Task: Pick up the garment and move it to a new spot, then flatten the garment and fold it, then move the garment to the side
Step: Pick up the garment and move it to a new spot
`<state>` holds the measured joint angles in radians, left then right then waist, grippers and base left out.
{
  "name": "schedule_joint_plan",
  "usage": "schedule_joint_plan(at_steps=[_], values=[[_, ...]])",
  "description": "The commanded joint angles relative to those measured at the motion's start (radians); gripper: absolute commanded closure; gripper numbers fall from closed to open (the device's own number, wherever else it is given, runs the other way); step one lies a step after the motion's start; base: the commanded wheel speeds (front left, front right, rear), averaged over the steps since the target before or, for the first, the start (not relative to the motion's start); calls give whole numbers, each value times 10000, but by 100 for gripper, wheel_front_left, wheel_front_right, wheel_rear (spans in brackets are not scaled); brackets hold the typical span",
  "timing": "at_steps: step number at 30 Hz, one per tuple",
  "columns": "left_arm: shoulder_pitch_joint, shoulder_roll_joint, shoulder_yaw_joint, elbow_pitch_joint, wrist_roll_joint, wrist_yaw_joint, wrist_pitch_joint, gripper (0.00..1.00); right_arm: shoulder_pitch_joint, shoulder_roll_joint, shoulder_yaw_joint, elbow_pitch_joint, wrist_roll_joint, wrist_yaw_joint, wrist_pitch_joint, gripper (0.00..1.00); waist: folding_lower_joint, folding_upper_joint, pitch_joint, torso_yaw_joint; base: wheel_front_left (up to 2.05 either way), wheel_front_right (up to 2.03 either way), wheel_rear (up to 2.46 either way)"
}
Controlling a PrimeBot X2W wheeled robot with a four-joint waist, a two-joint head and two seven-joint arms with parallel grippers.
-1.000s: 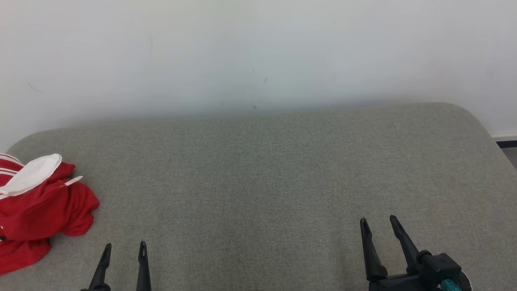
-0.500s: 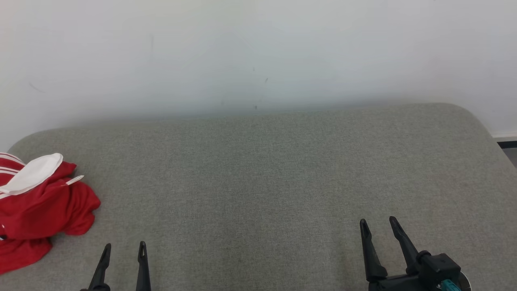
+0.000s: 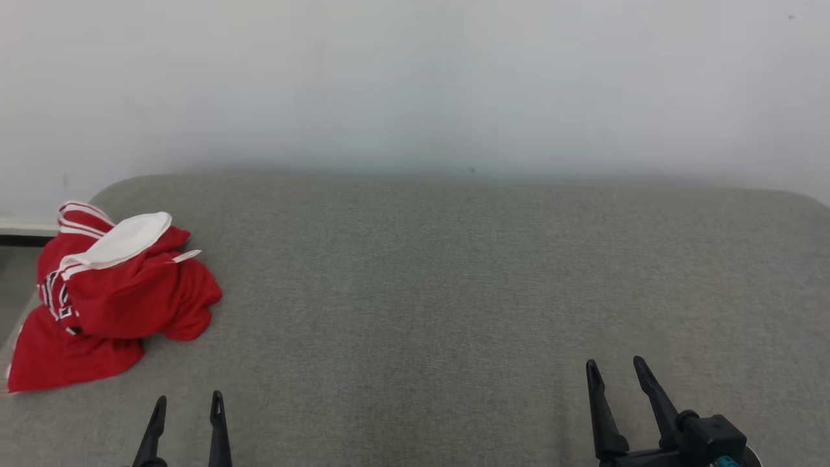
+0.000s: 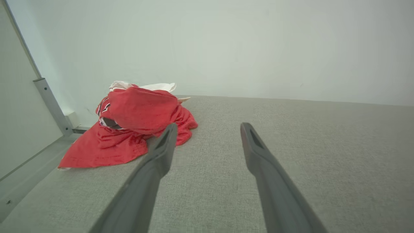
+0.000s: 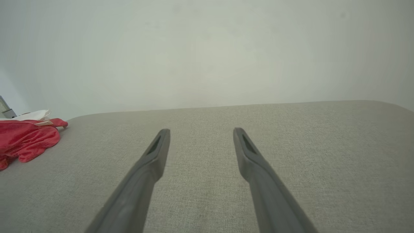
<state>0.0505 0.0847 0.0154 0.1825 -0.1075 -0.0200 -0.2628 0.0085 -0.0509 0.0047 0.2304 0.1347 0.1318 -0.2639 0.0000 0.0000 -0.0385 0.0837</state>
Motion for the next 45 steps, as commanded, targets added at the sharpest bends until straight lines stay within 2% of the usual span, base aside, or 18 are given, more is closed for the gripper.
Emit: schedule_joint_plan(at_steps=[1, 8, 25, 37, 45], values=[[87, 13, 85, 27, -55, 77, -32, 0, 113, 11, -17, 14, 49, -21, -9, 0, 0, 0, 35, 689, 0, 0, 0], [134, 56, 129, 61, -77, 172, -32, 0, 137, 13, -182, 14, -29, -21, -7, 0, 0, 0, 160, 1642, 0, 0, 0], [-53, -113, 199, 26, -157, 650, -33, 0, 73, 13, -269, -51, -292, -21, -9, 0, 0, 0, 549, 3334, 0, 0, 0], [110, -78, 501, -30, -223, 808, -32, 0, 107, 13, -136, -13, -321, -21, -9, 0, 0, 0, 545, 3733, 0, 0, 0], [-112, -155, 601, -38, -488, 768, -33, 0, -64, 13, 13, 21, -258, -21, -9, 0, 0, 0, 656, 3658, 0, 0, 0]])
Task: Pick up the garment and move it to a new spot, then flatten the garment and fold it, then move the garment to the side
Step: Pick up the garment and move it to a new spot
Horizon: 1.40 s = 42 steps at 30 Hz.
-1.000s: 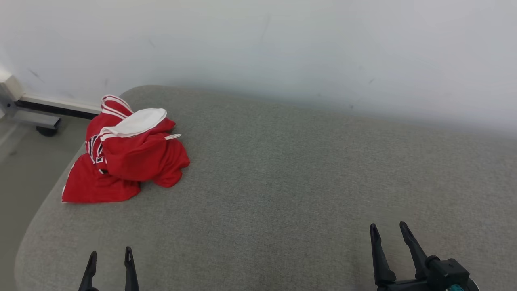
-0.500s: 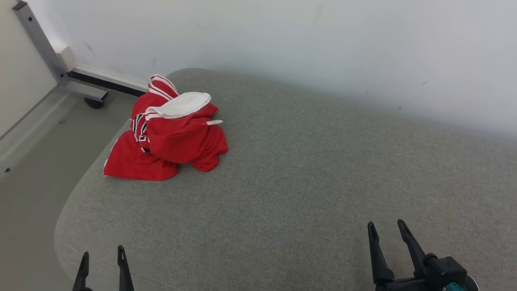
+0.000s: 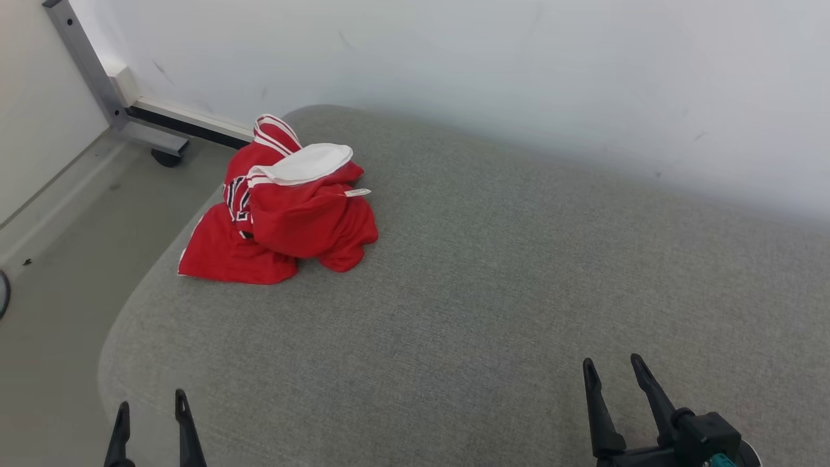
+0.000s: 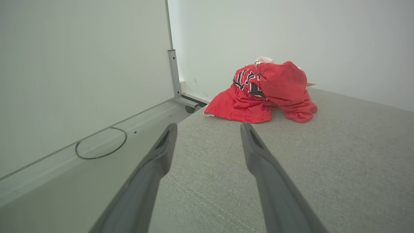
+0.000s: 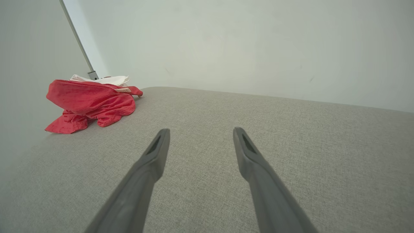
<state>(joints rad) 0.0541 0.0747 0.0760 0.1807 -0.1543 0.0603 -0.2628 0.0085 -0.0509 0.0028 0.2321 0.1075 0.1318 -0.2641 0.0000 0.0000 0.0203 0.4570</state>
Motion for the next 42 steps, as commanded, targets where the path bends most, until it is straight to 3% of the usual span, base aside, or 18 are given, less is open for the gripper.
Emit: schedule_joint_plan(at_steps=[1, 12, 21, 28, 35, 42], values=[[-254, -70, -20, -55, -68, -28, -32, 0, -112, 11, 60, 5, -17, -21, -7, 0, 0, 0, 133, -140, 0, 0, 0], [-2591, 337, 405, 406, -577, -300, -33, 0, -815, -39, -16, -312, -406, -21, -7, 0, 0, 0, 1344, -1477, 0, 0, 0], [-4738, 1409, 1254, 1167, -800, -348, -30, 0, -1354, -189, 5, -613, -349, -21, -7, 0, 0, 0, 2463, -3187, 0, 0, 0], [-5940, 2365, 1792, 2239, -1164, -402, 252, 0, -1575, -206, -160, -835, -219, -21, -7, 0, 0, 0, 3059, -4119, 0, 0, 0], [-6418, 2952, 2009, 3536, -1349, -263, 1347, 0, -1701, -143, -254, -981, -97, -21, -7, 0, 0, 0, 3390, -4578, 0, 0, 0], [-6338, 2920, 1939, 4708, -1499, -20, 2487, 0, -1727, -75, -266, -933, -52, -21, -7, 0, 0, 0, 3437, -4572, 0, 0, 0]])
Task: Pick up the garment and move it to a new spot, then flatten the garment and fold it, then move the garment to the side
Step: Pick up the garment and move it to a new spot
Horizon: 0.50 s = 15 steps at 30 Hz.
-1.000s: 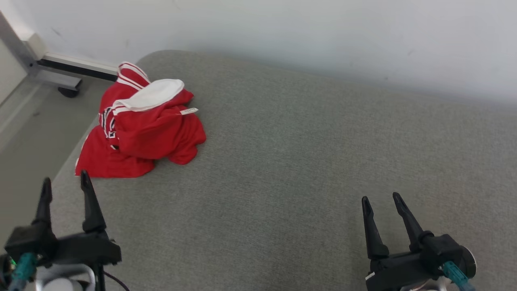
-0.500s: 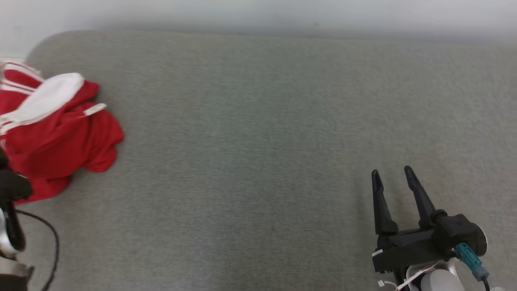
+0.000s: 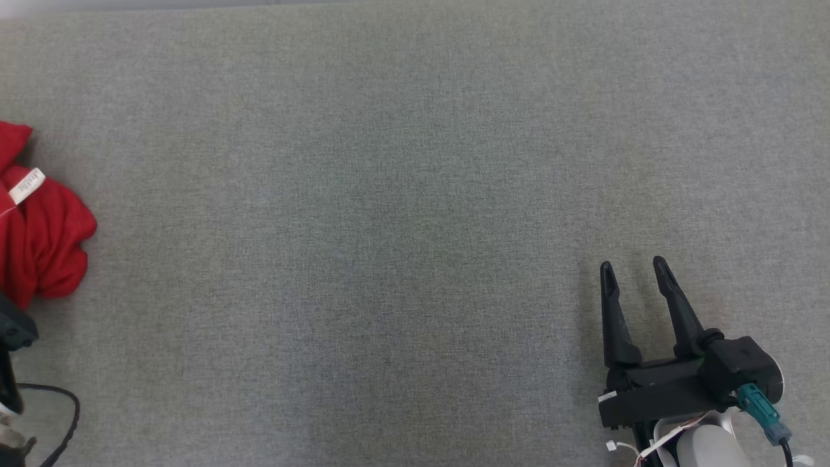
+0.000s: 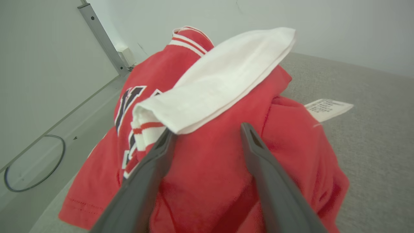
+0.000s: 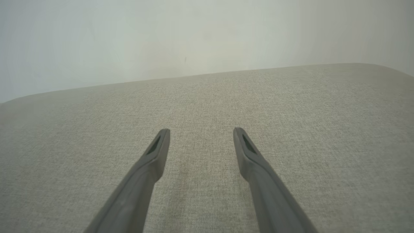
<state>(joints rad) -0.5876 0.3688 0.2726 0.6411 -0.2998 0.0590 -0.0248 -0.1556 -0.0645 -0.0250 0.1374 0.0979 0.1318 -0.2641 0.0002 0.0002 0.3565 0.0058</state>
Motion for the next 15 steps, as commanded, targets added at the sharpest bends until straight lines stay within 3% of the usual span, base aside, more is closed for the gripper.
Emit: schedule_joint_plan(at_steps=[1, 9, 10, 11, 15], values=[[32, -58, -16, 193, -119, 13, 229, 0, -96, 70, 39, 12, 59, -21, -7, 0, -2, -2, 57, -36, 0, 0, 0], [107, -127, -117, 836, -386, 76, 1818, 2, -15, 89, 127, 103, 55, -21, -7, 0, -2, -2, -202, 60, 0, 0, 0], [124, -90, -160, 833, -364, 65, 1952, 58, 1, 93, 137, 116, 55, -21, -7, 0, -2, -2, -227, 62, 0, 0, 0], [139, -64, -169, 800, -364, 65, 2007, 100, 14, 94, 148, 121, 50, -21, -7, 0, -2, -2, -255, 65, 0, 0, 0], [83, 33, -290, 451, -229, 81, 1804, 100, 90, 110, 116, 142, 51, -21, -7, 0, -2, -2, -390, 121, 0, 0, 0]])
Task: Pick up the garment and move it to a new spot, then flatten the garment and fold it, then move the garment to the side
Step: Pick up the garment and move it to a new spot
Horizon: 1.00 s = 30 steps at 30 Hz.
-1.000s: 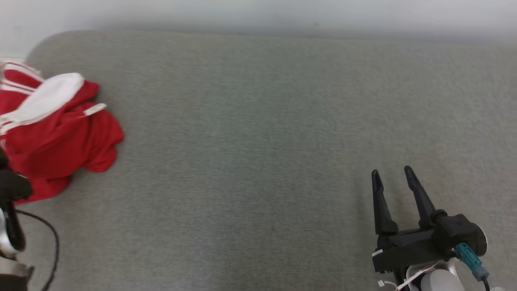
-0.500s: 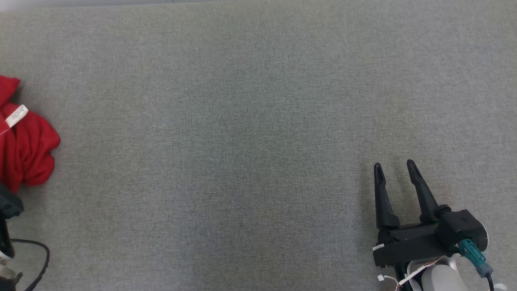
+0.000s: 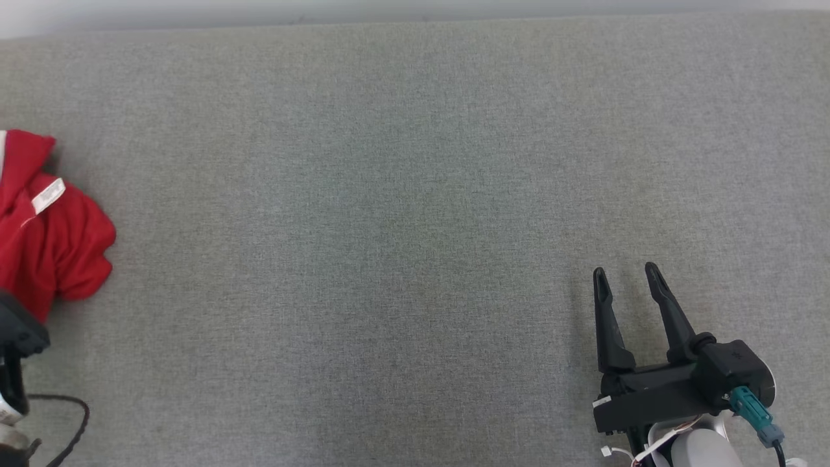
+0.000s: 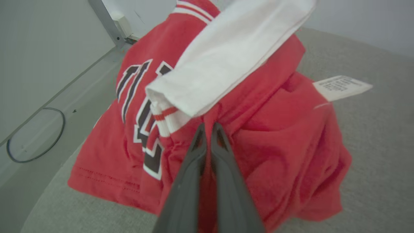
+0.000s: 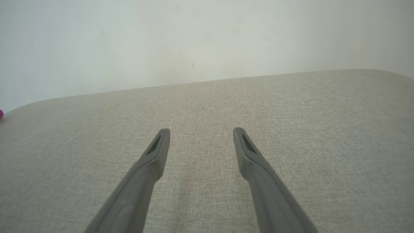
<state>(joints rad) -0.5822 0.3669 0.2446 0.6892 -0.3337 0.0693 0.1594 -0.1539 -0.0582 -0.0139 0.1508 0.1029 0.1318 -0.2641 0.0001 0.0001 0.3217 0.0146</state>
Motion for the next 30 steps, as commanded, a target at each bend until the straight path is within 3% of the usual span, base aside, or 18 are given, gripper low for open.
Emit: schedule_joint_plan(at_steps=[1, 6, 13, 22, 30], values=[[-31, 54, -8, -150, 135, 2, -235, 100, 78, 45, -23, 34, 19, -21, -6, 0, -1, -1, -102, 58, 0, 0, 0], [-350, 183, -24, -867, 251, 125, -1264, 100, 129, 58, 26, 159, 116, -21, -6, 0, -1, -1, -432, 170, 0, 0, 0], [-1100, 354, -475, -2473, 482, -201, -1976, 100, 262, 86, 186, 404, 350, -21, -8, 0, -1, -1, -1174, 149, 0, 0, 0], [-2273, -73, -1514, -4710, 470, -624, -1369, 100, 338, 93, 494, 585, 985, -21, -6, 0, -1, -1, -1619, -533, 0, 0, 0], [-3057, -1109, -2918, -6062, 368, -930, -623, 100, 347, 95, 611, 697, 1331, -21, -6, 0, -1, -1, -1712, -1737, 0, 0, 0]])
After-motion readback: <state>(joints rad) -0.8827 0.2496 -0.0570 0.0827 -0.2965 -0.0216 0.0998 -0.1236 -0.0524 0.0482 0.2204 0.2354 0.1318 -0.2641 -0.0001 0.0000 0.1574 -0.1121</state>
